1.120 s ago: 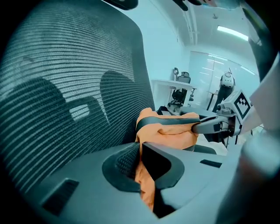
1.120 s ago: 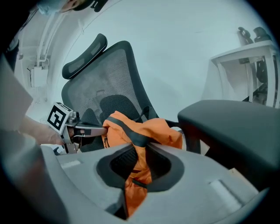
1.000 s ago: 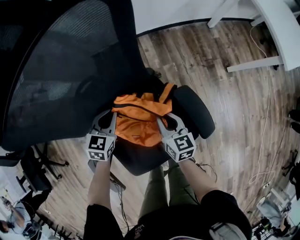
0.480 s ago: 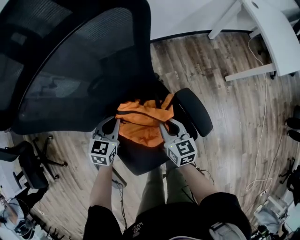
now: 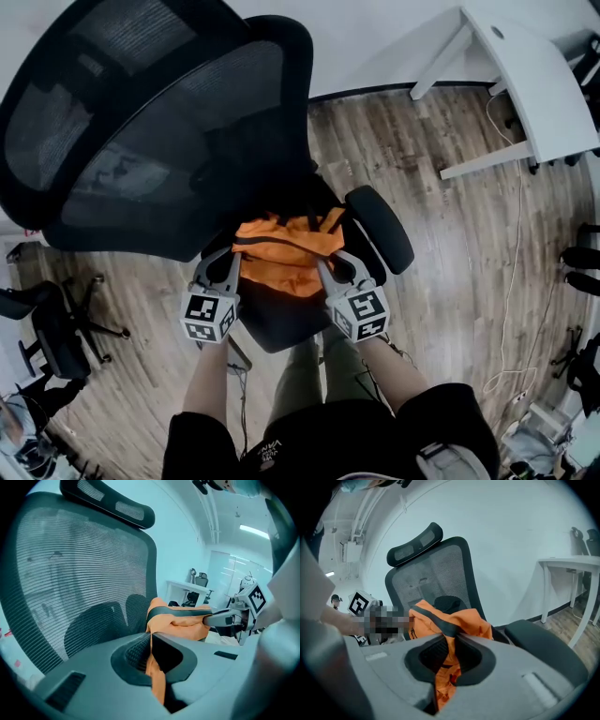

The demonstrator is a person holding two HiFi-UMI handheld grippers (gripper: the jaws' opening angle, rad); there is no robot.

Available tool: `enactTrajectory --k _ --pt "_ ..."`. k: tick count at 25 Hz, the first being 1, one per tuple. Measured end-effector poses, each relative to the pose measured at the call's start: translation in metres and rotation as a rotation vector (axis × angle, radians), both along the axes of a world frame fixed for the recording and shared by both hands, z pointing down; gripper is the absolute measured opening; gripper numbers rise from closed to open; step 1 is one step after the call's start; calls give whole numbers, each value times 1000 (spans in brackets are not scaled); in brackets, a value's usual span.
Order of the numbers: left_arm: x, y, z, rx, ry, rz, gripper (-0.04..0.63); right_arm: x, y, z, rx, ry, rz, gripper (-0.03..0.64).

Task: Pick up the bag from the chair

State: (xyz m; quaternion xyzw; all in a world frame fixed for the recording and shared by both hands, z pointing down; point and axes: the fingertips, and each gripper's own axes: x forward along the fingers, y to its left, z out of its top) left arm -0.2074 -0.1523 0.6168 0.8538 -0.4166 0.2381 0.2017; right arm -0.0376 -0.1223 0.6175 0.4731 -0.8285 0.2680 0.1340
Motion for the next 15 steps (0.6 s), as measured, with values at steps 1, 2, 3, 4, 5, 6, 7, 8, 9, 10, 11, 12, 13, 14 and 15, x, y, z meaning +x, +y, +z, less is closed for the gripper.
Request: enactTrajectory --k 1,2,3,4,5,6,7,8,9,10,11,12,13,14,15 --pt "-1 3 -4 0 5 -6 11 0 2 -4 2 4 -3 34" --pt "-1 5 -8 -1 11 -13 11 -1 4 -9 4 8 -6 34" --pt "-2 7 -12 0 19 -18 11 -1 5 -13 7 12 -10 34" --pt "-2 10 -16 1 26 -24 11 -1 7 -18 9 17 -14 34" --pt "-2 12 -21 3 33 -27 11 -1 8 -23 12 21 -17 34" --pt "-2 14 -26 5 39 -30 11 0 10 -27 13 26 -19 32" --pt "-1 17 -30 7 45 -32 11 0 11 -31 15 29 -19 32" --pt "0 19 -34 8 50 -34 11 1 12 -35 17 31 -19 32" --pt "0 20 -37 9 55 -35 11 2 13 -39 19 33 -18 32" --pt "1 21 -40 10 59 -37 11 3 13 -42 23 35 -17 32" --pt "2 22 -42 11 63 -37 11 5 14 -45 26 37 -16 32" --pt "3 22 -45 13 66 -37 11 6 14 -48 30 39 -15 32" --pt "4 23 -48 16 68 -37 11 6 14 -52 35 42 -13 31" --pt "3 23 -51 19 71 -37 11 6 14 -55 40 44 -12 31" --pt "3 23 -55 24 74 -36 11 6 14 -60 47 46 -10 31"
